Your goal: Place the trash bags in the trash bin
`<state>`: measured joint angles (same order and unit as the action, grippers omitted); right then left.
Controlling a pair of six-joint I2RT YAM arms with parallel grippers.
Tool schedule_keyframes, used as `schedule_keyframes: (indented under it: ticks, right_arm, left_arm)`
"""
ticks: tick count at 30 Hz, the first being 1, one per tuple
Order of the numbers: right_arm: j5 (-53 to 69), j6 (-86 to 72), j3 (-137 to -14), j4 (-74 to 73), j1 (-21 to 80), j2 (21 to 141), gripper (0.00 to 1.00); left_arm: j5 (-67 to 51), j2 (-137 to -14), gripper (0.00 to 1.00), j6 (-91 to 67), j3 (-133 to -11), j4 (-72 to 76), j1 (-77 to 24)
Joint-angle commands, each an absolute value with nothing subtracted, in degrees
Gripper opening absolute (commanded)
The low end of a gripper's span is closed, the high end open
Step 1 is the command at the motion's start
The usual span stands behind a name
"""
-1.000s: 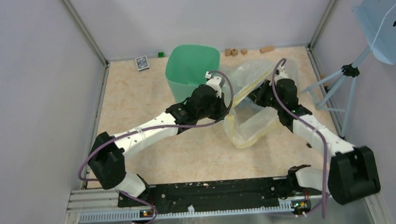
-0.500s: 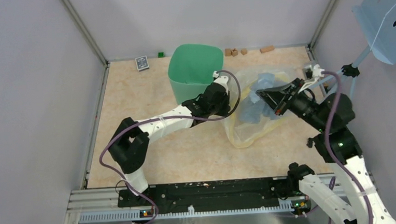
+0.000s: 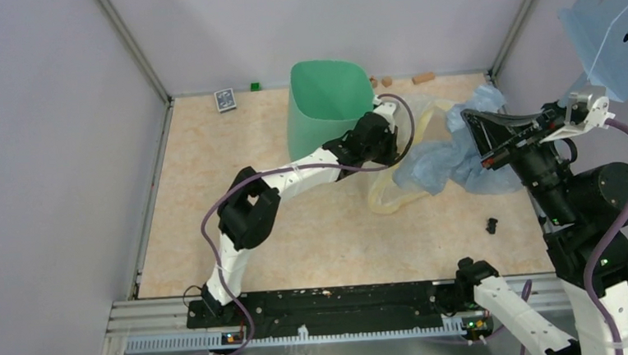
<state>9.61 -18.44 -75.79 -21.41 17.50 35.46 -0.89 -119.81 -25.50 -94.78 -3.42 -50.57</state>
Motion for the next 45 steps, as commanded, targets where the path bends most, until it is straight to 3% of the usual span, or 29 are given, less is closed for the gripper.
schedule_keyframes:
  ticks: [1,5,8,12,19,23,32,41,45]
  right_arm:
    - [9.7,-19.6,-74.2,-23.9,17.5,34.5,0.0]
    - [13.9,-22.9,-68.8,-24.5,17.5,33.1,0.0]
    - [20.7,-26.1,-63.7,-22.7,17.5,32.5,0.0]
    - [36.9,-31.1,-57.1,-14.6,17.5,33.3,0.0]
    - [42.1,-40.5,-50.6,-2.5,17.5,34.5,0.0]
    - [46.0,-45.3,-46.4,3.8,17.5,36.9,0.0]
    - [37.6,-40.6,-37.9,-10.6,17.5,38.8,0.0]
    - [29.4,-36.0,-33.7,-23.9,17.5,32.7,0.0]
    - [29.6,-36.3,-33.3,-24.3,17.5,31.7,0.0]
  left_arm:
    - [-1.2,-120.8,0.0,-23.8,-102.7,-6.1,-50.1]
    - [3.7,-115.2,0.02,-23.1,-99.0,-6.0,-50.1]
    - [5.5,-109.7,0.09,-23.1,-93.5,-5.9,-50.1]
    - [2.7,-101.7,0.38,-21.9,-87.7,-7.7,-50.1]
    - [1.9,-82.3,0.84,-21.2,-77.7,-13.9,-50.1]
    - [-1.4,-71.3,0.98,-19.8,-69.9,-16.6,-50.1]
    - [-7.0,-58.2,0.99,-23.4,-46.3,-13.3,-50.1]
    - [-17.8,-62.8,0.99,-26.0,-35.7,-3.4,-50.3]
    - [-16.2,-67.0,0.99,-25.5,-33.9,-1.4,-51.0]
